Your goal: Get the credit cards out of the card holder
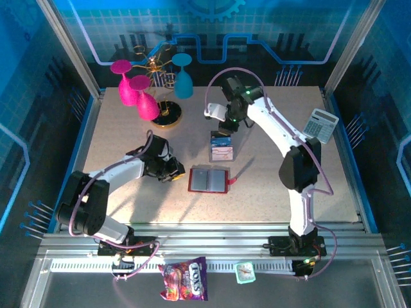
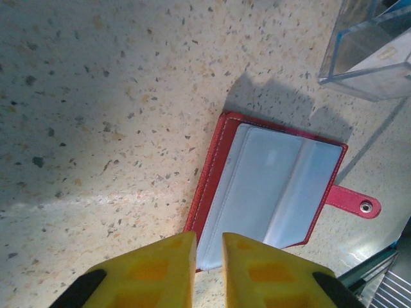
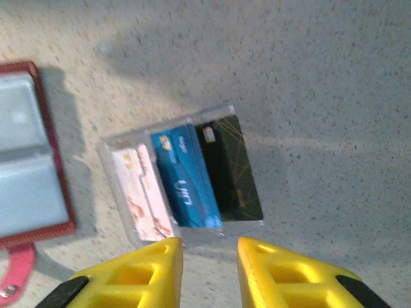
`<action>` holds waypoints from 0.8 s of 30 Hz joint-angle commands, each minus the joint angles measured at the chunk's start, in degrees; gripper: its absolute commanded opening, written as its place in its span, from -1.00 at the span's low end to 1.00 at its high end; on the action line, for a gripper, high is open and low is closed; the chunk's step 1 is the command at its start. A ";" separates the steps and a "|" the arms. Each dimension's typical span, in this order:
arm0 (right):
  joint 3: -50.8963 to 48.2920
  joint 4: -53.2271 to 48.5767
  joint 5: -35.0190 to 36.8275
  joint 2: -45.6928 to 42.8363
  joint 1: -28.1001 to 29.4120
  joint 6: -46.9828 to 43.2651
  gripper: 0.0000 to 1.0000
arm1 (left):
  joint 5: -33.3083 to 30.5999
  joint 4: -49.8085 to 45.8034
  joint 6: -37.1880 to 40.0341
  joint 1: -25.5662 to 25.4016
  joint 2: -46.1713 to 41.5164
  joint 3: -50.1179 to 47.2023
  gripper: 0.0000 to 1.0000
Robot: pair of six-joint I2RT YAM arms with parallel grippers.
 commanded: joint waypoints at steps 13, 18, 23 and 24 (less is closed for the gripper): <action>-37.42 34.06 -12.80 -21.21 2.99 41.97 -0.39 | 5.08 5.67 -1.07 -5.99 8.39 0.59 -0.53; -43.32 38.56 -13.56 -23.51 3.83 50.68 -0.41 | 5.01 5.76 -1.41 -6.79 8.79 0.35 -0.54; -46.67 41.31 -14.68 -23.18 5.51 59.23 -0.47 | 4.42 5.81 -2.00 -7.24 7.84 -0.43 -0.54; -47.46 41.95 -15.10 -23.04 6.16 61.03 -0.49 | 3.76 5.68 -2.13 -7.29 7.34 -0.49 -0.54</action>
